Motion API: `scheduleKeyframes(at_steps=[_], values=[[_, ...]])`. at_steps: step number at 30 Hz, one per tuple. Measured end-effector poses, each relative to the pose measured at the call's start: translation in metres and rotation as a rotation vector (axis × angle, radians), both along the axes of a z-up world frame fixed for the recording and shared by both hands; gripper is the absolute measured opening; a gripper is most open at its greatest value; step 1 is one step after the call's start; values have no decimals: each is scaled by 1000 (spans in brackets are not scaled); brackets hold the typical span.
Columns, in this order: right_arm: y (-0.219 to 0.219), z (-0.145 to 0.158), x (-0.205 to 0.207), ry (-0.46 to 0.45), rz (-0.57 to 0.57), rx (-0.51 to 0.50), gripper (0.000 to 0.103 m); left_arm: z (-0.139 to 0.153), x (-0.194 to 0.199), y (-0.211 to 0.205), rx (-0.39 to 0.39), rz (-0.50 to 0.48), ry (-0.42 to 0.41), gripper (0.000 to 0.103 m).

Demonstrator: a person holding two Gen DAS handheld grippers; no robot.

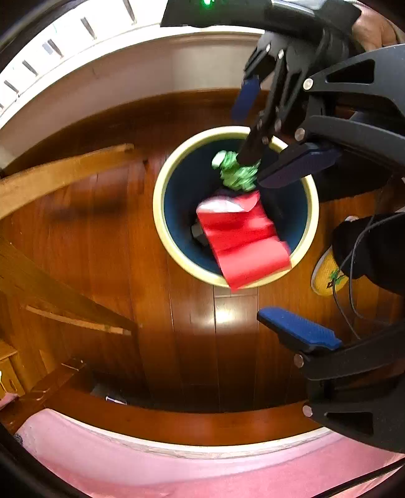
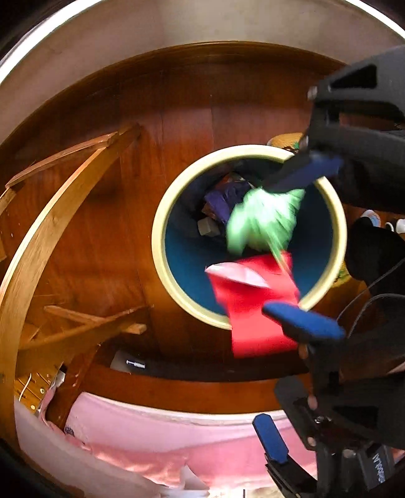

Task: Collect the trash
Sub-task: 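Carry the red cloth and green paper over the floor bin and open both tools, then raise both tools back toward the table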

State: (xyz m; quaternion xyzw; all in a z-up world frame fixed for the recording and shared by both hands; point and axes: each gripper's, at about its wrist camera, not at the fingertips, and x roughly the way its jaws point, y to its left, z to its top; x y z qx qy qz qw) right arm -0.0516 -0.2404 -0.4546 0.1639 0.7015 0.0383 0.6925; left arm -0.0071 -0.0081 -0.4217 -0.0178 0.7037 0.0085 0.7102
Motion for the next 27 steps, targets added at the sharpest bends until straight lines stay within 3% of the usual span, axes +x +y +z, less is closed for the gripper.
scheduleKeyframes(at_steps=[7, 14, 21, 27], values=[[-10, 13, 4, -43, -15, 0, 76, 10, 1, 1, 59, 14, -36, 77], [-14, 46, 2, -76, -34, -16, 76, 58, 6, 3, 89, 28, -114, 77], [-9, 119, 10, -138, -25, -21, 76, 132, 6, 2, 94, 16, -191, 77], [0, 191, 17, -196, -8, -12, 76, 214, 7, 6, 94, 0, -254, 77]])
